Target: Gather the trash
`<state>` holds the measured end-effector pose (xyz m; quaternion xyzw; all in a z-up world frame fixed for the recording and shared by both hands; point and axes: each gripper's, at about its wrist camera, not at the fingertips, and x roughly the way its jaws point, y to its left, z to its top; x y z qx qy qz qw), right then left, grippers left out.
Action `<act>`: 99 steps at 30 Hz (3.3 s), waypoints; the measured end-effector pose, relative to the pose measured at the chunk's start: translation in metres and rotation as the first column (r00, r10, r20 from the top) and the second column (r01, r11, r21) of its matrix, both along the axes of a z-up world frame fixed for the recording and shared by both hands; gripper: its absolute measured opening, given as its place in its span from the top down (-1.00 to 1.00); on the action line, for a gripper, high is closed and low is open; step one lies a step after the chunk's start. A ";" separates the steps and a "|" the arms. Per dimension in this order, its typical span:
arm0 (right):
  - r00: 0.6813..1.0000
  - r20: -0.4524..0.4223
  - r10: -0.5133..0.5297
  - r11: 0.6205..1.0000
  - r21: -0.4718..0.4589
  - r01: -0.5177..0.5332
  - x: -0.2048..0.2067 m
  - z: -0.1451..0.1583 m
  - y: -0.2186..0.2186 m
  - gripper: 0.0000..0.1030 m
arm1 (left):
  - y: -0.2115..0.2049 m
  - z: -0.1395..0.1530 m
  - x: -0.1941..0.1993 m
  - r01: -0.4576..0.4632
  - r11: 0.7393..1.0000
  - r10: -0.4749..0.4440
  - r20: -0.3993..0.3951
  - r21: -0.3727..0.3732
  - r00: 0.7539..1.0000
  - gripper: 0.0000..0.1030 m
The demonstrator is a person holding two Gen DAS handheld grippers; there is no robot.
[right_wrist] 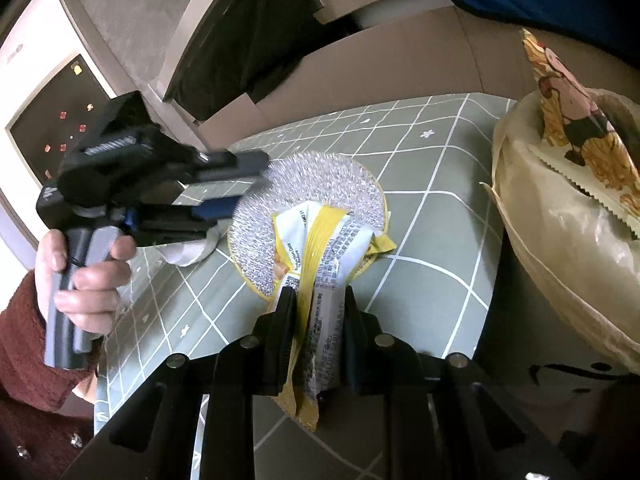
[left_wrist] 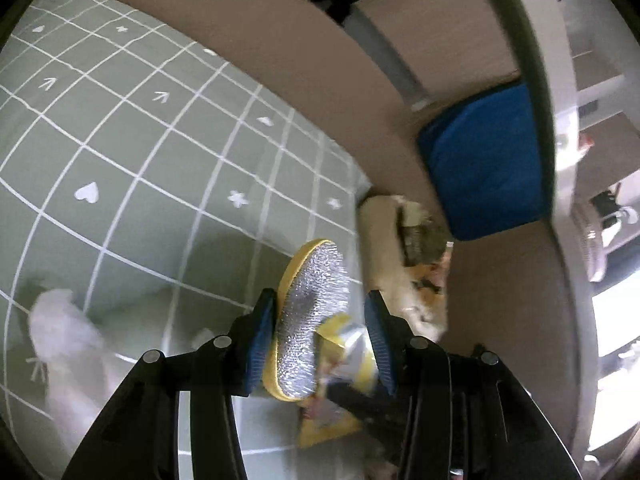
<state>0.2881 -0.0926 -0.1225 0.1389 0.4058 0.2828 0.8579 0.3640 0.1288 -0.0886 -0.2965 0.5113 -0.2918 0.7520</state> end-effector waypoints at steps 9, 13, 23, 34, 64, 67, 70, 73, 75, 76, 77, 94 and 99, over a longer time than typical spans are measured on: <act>1.000 -0.014 -0.005 1.000 0.016 0.005 -0.003 0.000 -0.005 0.65 | -0.032 -0.006 -0.006 0.079 0.993 -0.077 -0.027 0.087 0.997 0.20; 1.000 -0.018 -0.011 1.000 0.015 0.012 -0.005 0.001 -0.007 0.65 | -0.038 -0.001 -0.011 0.066 0.987 -0.069 0.018 0.146 0.997 0.56; 0.999 -0.011 -0.035 0.999 -0.031 0.035 -0.018 0.011 -0.019 0.60 | -0.058 0.032 -0.047 -0.018 0.940 -0.057 0.207 0.340 0.977 0.73; 0.972 0.178 -0.154 0.986 -0.031 0.161 -0.046 0.093 -0.071 0.60 | -0.111 0.128 -0.125 -0.226 0.865 -0.094 0.588 0.448 0.803 0.73; 0.838 0.390 -0.380 0.872 -0.150 0.466 -0.051 0.167 -0.217 0.56 | -0.244 0.124 -0.095 -0.067 0.901 -0.203 0.553 0.429 0.808 0.73; 0.853 0.356 -0.382 0.875 -0.156 0.458 -0.037 0.151 -0.221 0.56 | -0.246 0.110 -0.079 -0.056 0.898 -0.200 0.518 0.437 0.831 0.73; 0.863 0.322 -0.389 0.877 -0.158 0.454 -0.025 0.137 -0.225 0.56 | -0.244 0.099 -0.068 -0.053 0.898 -0.192 0.496 0.437 0.847 0.73; 0.869 0.302 -0.393 0.876 -0.165 0.454 -0.015 0.126 -0.228 0.56 | -0.240 0.095 -0.061 -0.070 0.896 -0.179 0.502 0.438 0.846 0.73; 0.871 0.290 -0.396 0.875 -0.167 0.454 -0.009 0.120 -0.230 0.56 | -0.238 0.091 -0.056 -0.078 0.890 -0.175 0.495 0.449 0.851 0.73; 0.872 0.285 -0.398 0.876 -0.165 0.454 -0.007 0.117 -0.231 0.56 | -0.238 0.086 -0.051 -0.074 0.888 -0.173 0.481 0.453 0.859 0.73; 0.873 0.278 -0.400 0.877 -0.162 0.453 -0.004 0.114 -0.233 0.54 | -0.237 0.082 -0.046 -0.068 0.889 -0.172 0.467 0.453 0.867 0.73; 0.891 0.186 -0.415 0.873 -0.194 0.448 0.037 0.078 -0.238 0.54 | -0.267 -0.010 0.036 0.103 0.924 -0.189 0.205 0.368 0.960 0.73; 0.902 0.159 -0.400 0.881 -0.203 0.427 0.048 0.069 -0.231 0.53 | -0.263 -0.003 0.028 0.108 0.929 -0.207 0.255 0.353 0.945 0.73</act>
